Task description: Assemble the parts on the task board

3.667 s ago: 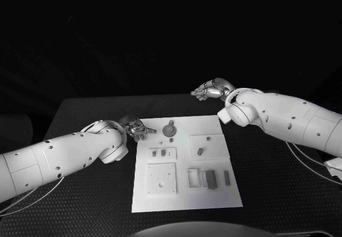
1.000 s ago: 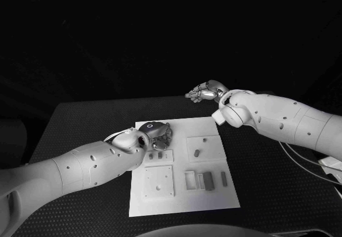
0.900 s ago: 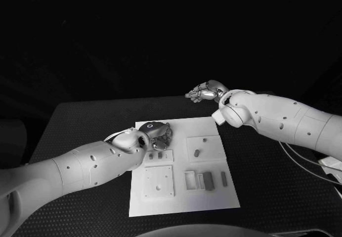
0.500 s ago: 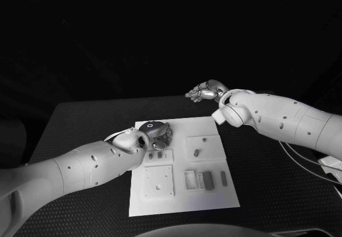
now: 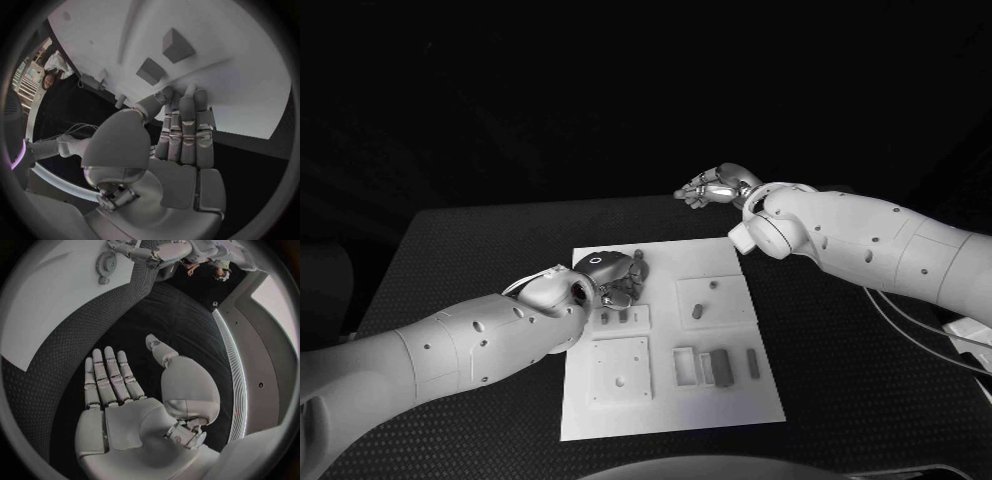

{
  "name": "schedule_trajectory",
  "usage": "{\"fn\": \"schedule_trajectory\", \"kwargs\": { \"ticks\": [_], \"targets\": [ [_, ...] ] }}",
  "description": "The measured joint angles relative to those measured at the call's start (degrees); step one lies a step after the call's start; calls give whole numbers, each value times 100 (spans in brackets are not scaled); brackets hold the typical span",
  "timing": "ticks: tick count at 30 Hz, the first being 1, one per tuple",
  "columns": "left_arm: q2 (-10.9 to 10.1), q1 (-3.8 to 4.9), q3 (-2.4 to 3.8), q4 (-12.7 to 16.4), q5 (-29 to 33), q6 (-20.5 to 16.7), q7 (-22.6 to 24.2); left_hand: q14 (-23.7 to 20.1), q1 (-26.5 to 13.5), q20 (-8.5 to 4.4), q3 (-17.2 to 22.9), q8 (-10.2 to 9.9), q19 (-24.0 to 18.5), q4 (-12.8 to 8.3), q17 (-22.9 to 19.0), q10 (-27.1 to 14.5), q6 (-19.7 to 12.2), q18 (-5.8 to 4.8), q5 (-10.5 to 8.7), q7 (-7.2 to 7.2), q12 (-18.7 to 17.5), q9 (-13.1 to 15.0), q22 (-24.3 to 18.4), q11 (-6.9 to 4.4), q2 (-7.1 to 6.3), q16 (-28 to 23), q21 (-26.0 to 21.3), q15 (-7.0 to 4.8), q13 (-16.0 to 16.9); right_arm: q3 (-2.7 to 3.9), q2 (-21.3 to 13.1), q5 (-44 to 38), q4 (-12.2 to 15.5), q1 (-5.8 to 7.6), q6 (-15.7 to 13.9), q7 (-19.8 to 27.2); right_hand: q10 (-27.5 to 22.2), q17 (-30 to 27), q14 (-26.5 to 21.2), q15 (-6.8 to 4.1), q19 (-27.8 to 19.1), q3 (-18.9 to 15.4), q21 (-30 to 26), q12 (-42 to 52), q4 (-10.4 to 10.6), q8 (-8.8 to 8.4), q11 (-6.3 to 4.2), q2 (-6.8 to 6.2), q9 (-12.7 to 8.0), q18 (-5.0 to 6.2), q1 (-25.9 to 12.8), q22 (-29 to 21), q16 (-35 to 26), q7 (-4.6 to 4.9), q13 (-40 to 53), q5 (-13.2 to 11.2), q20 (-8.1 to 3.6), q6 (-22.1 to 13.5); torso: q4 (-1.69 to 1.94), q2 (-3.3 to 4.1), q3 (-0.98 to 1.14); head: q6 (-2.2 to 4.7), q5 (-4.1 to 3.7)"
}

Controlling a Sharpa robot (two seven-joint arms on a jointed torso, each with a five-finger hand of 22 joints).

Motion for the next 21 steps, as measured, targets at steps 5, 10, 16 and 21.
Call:
{"fn": "schedule_trajectory", "kwargs": {
  "ticks": [5,10,16,21],
  "targets": [
    [-87,-33,150,62,247,6,43,39,-36,0,0,6,40,-1,15,17,21,0,-21,-21,-5,11,-6,-15,35,0,0,-2,19,-2,-9,0,0,0,0,0,21,0,0,0,0,0,0,-16,0,0,21,0,0,0,0,0,0,0,0,0,0,0,8,-3,-7,16,10],
    [-240,-13,340,195,434,7,80,40,-43,0,1,5,40,-1,22,37,21,0,-21,-21,-5,14,-6,-35,41,0,0,-2,33,-1,-20,0,5,0,0,0,21,-5,0,0,0,0,0,-23,0,0,21,0,0,-1,0,5,0,0,0,0,0,0,12,-4,-7,36,27],
    [-513,6,432,468,621,28,88,40,-46,0,1,2,39,-2,27,56,23,-1,-21,-23,-5,20,-5,-16,38,0,0,-2,33,0,-42,1,10,0,0,0,20,-5,1,-1,0,0,0,-23,0,0,20,0,1,0,0,5,0,0,0,0,0,0,16,-7,-8,44,48],
    [-687,64,439,557,719,127,79,52,-50,-18,15,16,59,10,33,77,44,-1,-21,-43,-5,21,-5,-35,34,0,0,-14,40,0,-53,1,20,0,0,0,21,-5,1,-1,0,0,0,-23,0,0,20,0,1,0,0,10,0,0,0,0,0,0,16,-7,-8,52,63]
  ]
}}
